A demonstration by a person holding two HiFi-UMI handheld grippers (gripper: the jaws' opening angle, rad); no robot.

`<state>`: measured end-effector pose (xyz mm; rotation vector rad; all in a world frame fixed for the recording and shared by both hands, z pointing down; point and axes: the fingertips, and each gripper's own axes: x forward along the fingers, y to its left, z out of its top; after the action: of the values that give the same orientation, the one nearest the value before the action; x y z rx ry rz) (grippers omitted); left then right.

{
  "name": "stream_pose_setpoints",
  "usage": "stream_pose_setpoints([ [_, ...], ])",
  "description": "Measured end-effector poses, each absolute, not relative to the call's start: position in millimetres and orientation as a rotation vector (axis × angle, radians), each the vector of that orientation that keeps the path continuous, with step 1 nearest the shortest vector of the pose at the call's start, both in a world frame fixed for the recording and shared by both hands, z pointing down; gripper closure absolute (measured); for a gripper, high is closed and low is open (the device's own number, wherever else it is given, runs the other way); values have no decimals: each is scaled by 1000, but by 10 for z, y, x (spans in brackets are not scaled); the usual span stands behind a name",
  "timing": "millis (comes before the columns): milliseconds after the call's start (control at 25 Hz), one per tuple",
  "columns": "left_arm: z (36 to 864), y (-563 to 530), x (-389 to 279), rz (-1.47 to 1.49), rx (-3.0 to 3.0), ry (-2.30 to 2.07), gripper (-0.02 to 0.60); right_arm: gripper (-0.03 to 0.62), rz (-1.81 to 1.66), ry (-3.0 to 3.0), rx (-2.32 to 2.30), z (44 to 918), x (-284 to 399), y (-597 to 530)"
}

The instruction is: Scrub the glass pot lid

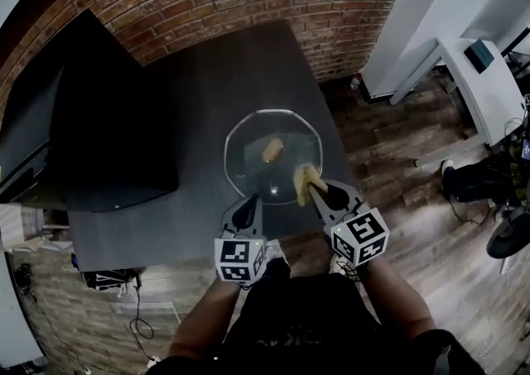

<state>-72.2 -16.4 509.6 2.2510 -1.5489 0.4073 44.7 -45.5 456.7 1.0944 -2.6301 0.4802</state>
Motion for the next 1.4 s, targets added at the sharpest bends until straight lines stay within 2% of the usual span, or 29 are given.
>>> stream_pose_setpoints([
  [640, 6049, -366, -986, 595, 2218, -1344, 548, 546, 536, -2417, 1068, 5365, -215, -470],
  [1400, 6391, -385, -1036, 718, 2194, -1258, 548, 546, 470, -2226, 897, 6110, -734, -393],
])
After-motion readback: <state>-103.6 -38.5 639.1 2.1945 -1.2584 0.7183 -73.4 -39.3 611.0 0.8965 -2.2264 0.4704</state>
